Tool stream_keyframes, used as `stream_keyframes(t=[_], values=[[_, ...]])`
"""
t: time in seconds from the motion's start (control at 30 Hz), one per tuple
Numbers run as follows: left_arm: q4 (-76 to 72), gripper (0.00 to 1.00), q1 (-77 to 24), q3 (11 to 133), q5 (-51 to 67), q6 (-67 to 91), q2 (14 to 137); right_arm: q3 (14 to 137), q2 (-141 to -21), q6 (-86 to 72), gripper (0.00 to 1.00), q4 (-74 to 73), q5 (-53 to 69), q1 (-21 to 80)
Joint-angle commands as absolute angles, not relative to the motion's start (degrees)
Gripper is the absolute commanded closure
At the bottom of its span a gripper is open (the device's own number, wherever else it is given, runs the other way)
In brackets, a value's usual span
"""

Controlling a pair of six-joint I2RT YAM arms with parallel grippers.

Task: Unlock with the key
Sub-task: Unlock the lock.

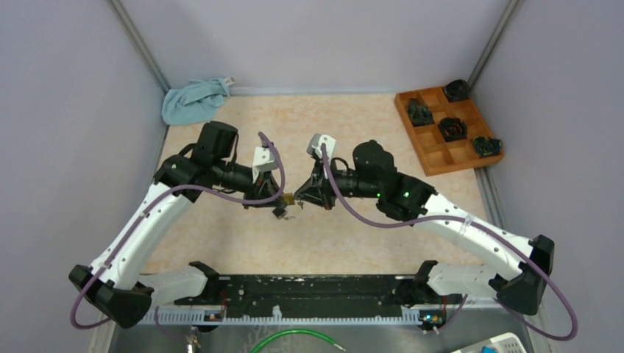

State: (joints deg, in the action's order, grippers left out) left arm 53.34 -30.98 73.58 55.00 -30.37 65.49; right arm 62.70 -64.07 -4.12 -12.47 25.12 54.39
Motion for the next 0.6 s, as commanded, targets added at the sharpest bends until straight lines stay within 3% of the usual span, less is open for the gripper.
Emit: stream_keyframes(t=[0.0, 0.4, 0.57], values=[[46.75, 1.00, -31.77, 77.81, 56.75, -36.13, 64.66, 62.45, -66.06, -14.01, 1.00, -4.21, 26.93, 56.62], [46.56, 1.00, -31.86, 77.32, 49.60, -53.27, 59.17, 55.50, -64.07, -38.98, 1.00, 8.13, 38.11, 48.96], [43.95, 1.00, -31.86, 74.92, 47.44, -57.01, 56.91, 54.46, -63.69, -45.98, 1.00, 9.50, 35.63, 48.85]])
